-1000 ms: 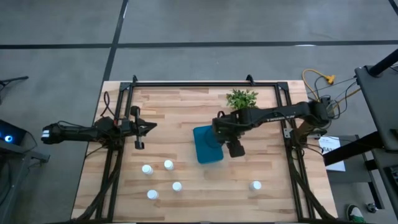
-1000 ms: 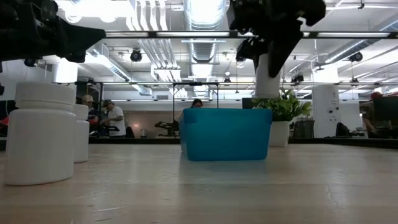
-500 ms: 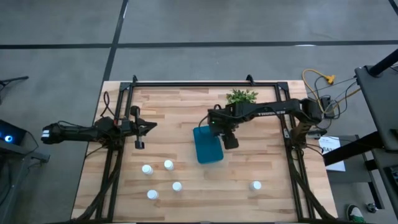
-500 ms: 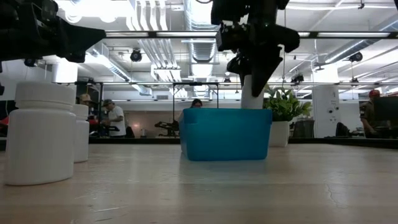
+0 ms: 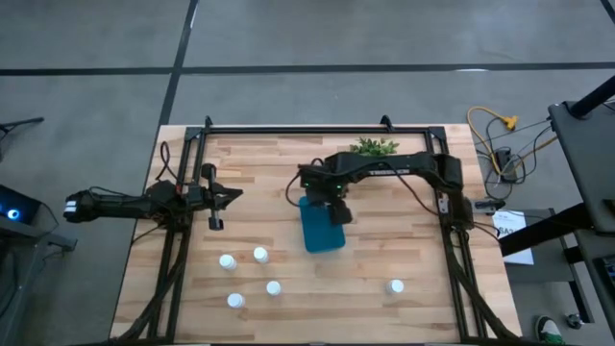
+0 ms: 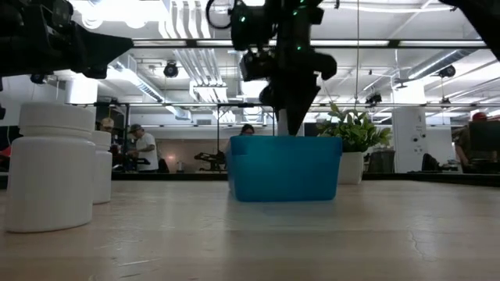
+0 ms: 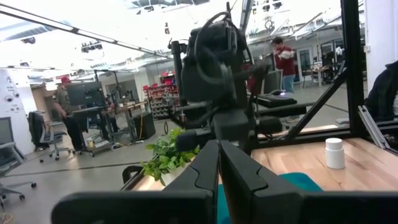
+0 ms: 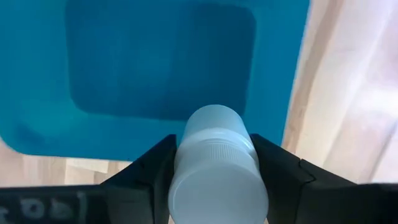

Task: Pick and place pill bottles into a basket
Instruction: Put the white pill bottle into the blue bin

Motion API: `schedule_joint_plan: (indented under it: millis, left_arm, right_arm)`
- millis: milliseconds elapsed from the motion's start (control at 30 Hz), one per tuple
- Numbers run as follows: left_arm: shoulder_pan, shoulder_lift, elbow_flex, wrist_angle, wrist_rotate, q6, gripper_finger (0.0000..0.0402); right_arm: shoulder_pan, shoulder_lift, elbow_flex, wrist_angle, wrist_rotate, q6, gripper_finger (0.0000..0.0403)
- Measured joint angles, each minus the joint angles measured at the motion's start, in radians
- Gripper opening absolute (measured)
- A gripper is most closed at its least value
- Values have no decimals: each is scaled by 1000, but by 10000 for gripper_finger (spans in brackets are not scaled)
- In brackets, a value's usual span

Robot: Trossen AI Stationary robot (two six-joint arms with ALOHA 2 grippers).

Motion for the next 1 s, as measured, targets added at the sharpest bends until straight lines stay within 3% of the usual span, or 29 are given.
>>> schedule_joint_plan:
  millis: [167,1000]
  left_arm:
    - [0,0,0,1,0,0,0]
    - [0,0,0,0,0,0,0]
  right_arm:
    - [2,57,26,11,0,-25,165]
    - [2,65,-6,67,2,-61,164]
